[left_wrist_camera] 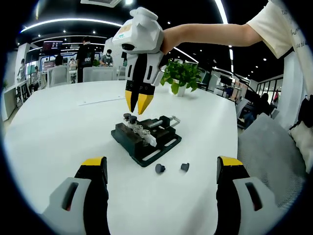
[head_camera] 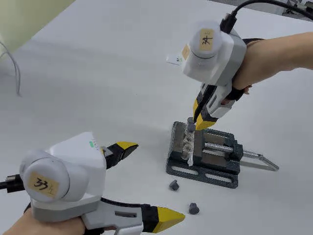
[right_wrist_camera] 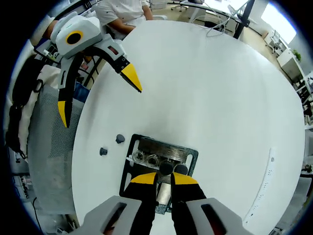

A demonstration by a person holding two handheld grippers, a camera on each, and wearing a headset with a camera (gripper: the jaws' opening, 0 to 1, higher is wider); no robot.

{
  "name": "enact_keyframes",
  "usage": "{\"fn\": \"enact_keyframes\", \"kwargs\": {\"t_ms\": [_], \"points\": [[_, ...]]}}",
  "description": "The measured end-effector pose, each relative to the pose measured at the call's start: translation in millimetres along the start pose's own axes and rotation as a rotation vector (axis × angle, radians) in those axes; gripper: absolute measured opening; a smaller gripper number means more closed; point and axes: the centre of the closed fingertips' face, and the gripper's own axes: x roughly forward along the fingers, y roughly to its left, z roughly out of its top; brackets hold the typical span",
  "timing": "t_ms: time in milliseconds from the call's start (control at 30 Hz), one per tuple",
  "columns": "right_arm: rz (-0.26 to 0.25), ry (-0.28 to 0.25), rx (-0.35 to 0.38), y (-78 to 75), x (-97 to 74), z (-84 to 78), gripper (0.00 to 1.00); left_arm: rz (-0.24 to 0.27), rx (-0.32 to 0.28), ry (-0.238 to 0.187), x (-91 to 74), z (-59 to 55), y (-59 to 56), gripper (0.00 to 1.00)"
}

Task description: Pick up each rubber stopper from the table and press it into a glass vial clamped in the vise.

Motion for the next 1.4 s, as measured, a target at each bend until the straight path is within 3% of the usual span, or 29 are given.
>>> {"fn": "enact_keyframes", "kwargs": {"t_ms": [133, 867, 1233, 1400], "points": [[0.018, -0.053, 0.038, 1.5, 1.0, 7.8, 0.06, -0.002, -0.003, 0.003, 0.4, -1.1, -0.5, 0.92], [0.010, -0.046, 0.023, -0.7, 6.0, 7.1, 0.00, -0.003, -0.010, 0.018, 2.0, -5.6, -3.1, 0.91], [0.012, -0.040, 0.075, -1.7, 6.9, 6.9, 0.00, -0.009, -0.023, 0.011, 6.7, -6.1, -3.6, 0.91], [0.036, -0.025, 0.086, -3.3, 8.7, 7.7, 0.00, -0.010, -0.038, 0.008, 10.6, -8.1, -2.0, 0.90]]}}
